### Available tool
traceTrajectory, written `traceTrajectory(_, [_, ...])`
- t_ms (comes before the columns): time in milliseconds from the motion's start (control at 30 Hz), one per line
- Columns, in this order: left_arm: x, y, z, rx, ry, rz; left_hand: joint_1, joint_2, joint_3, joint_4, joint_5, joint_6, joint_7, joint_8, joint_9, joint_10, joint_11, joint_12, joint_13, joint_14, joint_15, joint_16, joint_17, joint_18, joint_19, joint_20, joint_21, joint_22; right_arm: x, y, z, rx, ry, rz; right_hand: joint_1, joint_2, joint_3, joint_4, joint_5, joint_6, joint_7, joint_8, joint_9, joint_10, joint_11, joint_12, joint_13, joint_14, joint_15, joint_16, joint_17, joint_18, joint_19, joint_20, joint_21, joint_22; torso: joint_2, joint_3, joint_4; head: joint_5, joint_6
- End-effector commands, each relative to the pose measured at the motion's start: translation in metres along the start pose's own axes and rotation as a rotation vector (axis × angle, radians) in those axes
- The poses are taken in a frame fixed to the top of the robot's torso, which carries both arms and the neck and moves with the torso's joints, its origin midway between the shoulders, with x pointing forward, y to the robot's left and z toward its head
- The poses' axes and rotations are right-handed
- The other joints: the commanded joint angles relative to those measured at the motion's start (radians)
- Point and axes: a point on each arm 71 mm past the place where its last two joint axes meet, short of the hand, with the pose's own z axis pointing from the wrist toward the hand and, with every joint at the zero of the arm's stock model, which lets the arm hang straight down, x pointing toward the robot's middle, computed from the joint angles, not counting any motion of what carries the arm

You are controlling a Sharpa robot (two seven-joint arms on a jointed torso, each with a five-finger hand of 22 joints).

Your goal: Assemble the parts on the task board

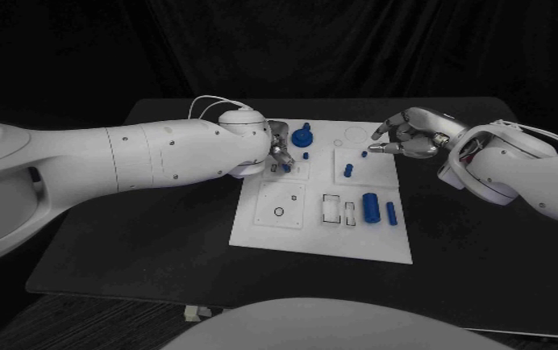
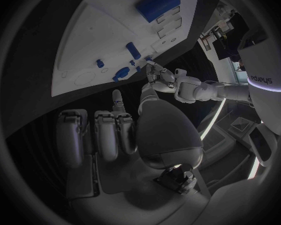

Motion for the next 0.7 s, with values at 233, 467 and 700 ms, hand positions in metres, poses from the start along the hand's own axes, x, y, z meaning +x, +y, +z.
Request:
traceTrajectory(233, [-0.0021, -0.0063, 0.0007, 0.03, -0.006, 0.0, 0.007, 0.0, 0.157, -0.158, 0.007, 0.001, -0.005, -0.001, 0.002, 0.103, -0.003, 0.004, 0.263, 0.104, -0.005, 0.007, 0.263, 0.017, 0.054, -0.004, -0.003, 0.184, 0.0015, -0.0012, -0.0005, 0.013, 0.006, 0.002, 0.007, 0.0, 0.0, -0.004, 0.006, 0.003, 0.004, 0.002, -0.001, 0.104, 0.009, 0.003, 0.263, 0.105, 0.006, 0.003, 0.263, -0.01, 0.093, 0.007, -0.003, 0.255, 0.0, 0.0001, -0.0004, 0.001, 0.0])
traceTrajectory(467, [-0.002, -0.0047, 0.0011, 0.024, -0.003, 0.002, 0.007, 0.0, 0.157, -0.157, 0.007, 0.0, -0.005, -0.001, 0.002, 0.103, -0.004, 0.004, 0.263, 0.104, -0.005, 0.007, 0.263, 0.017, 0.054, -0.004, -0.003, 0.184, 0.0015, -0.0012, -0.0004, 0.013, 0.005, 0.001, 0.012, 0.001, -0.001, -0.005, 0.007, 0.003, 0.005, 0.003, -0.002, 0.104, 0.01, 0.003, 0.263, 0.105, 0.006, 0.003, 0.263, -0.01, 0.092, 0.008, -0.005, 0.254, 0.0, 0.0008, -0.0002, 0.001, 0.0])
traceTrajectory(700, [-0.0019, -0.0034, 0.0012, 0.019, 0.0, 0.003, 0.007, 0.0, 0.157, -0.157, 0.007, 0.0, -0.005, -0.001, 0.002, 0.103, -0.004, 0.004, 0.263, 0.104, -0.005, 0.007, 0.263, 0.017, 0.054, -0.004, -0.003, 0.184, 0.0015, -0.0011, -0.0004, 0.012, 0.005, 0.001, 0.012, 0.001, -0.001, -0.005, 0.007, 0.003, 0.005, 0.003, -0.002, 0.104, 0.01, 0.003, 0.263, 0.105, 0.006, 0.003, 0.263, -0.01, 0.092, 0.008, -0.005, 0.254, 0.0, 0.0003, 0.0003, 0.001, 0.0])
